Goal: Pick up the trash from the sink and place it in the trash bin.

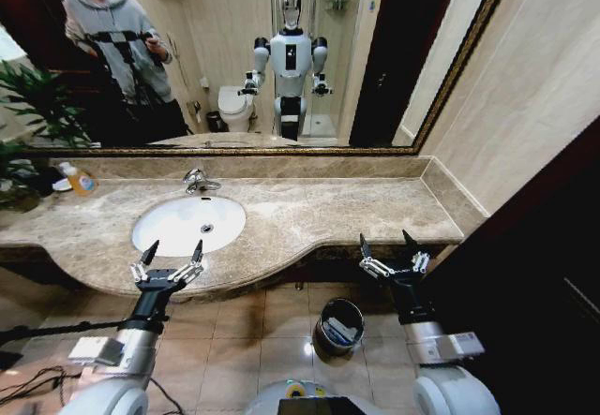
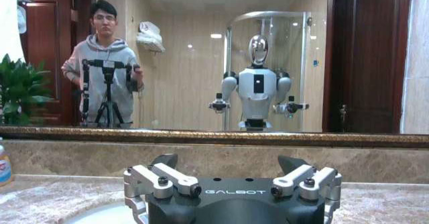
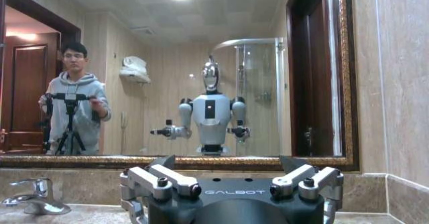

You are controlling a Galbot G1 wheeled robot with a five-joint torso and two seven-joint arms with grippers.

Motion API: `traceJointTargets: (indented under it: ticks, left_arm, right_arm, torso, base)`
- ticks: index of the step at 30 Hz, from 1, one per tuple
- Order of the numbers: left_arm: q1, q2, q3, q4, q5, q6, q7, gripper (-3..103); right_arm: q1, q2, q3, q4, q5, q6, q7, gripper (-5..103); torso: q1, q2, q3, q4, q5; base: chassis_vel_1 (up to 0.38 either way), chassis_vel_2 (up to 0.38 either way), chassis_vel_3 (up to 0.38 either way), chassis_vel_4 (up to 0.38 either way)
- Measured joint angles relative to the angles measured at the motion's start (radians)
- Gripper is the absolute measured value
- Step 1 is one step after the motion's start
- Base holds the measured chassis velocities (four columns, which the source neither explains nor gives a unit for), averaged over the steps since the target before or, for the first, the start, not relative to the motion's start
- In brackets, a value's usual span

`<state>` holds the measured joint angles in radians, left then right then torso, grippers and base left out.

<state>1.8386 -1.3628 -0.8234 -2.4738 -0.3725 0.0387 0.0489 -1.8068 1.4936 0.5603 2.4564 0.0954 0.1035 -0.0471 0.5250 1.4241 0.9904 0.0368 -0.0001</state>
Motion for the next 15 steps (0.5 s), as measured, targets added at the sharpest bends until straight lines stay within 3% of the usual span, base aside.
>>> traceJointTargets:
  ticks: [15]
  left_arm:
    - [0.000, 0.000, 0.000, 0.000, 0.000, 0.000, 0.000, 100]
  right_arm:
    - [0.002, 0.000, 0.000, -0.004, 0.001, 0.000, 0.000, 100]
  torso:
    - [0.000, 0.000, 0.000, 0.0000, 0.0000]
  base:
    - [0.000, 0.000, 0.000, 0.000]
